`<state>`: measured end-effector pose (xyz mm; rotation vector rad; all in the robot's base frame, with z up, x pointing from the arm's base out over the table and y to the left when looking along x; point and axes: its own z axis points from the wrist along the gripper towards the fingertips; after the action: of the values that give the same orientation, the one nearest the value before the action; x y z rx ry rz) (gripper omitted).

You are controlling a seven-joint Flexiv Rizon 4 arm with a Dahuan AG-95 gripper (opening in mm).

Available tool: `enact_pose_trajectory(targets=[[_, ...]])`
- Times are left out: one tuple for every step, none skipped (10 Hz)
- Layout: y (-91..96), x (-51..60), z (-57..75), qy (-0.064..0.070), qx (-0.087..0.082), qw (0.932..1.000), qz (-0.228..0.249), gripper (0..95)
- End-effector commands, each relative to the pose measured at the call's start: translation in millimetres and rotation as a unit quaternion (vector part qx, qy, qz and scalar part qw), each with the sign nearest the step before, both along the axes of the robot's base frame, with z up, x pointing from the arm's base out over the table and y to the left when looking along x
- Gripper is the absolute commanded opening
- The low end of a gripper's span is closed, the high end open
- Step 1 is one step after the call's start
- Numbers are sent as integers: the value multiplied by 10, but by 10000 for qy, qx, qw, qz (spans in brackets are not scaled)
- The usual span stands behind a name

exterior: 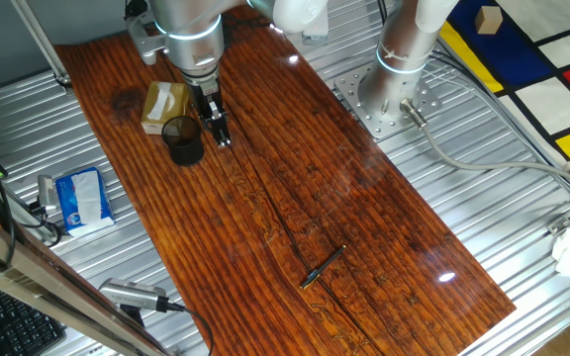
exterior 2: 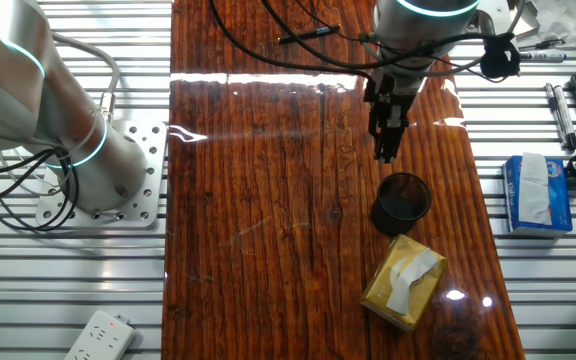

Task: Put the pen into the pen holder

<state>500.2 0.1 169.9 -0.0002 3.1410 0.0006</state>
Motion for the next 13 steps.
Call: enact_pose_trajectory(targets=[[-1,-2,1,-66,211,9919,1247,0],[-1,-2,1,-48,160,9919,1259,0],[-1,-2,1,-47,160,9919,1258,0],[-1,-2,1,-43,158,9919,1259,0],[-1,-2,1,-40,154,9919,1261,0],[-1,-2,1,-39,152,9919,1261,0],[-1,-2,1,-38,149,9919,1261,0],[-1,-2,1,-38,149,9919,1264,0],[-1,-2,1,-38,148,9918,1265,0],[-1,-2,1,-39,148,9918,1269,0],[-1,-2,1,-39,148,9918,1270,0],[-1,-2,2,-39,147,9918,1273,0],[-1,-2,2,-38,146,9917,1277,0]])
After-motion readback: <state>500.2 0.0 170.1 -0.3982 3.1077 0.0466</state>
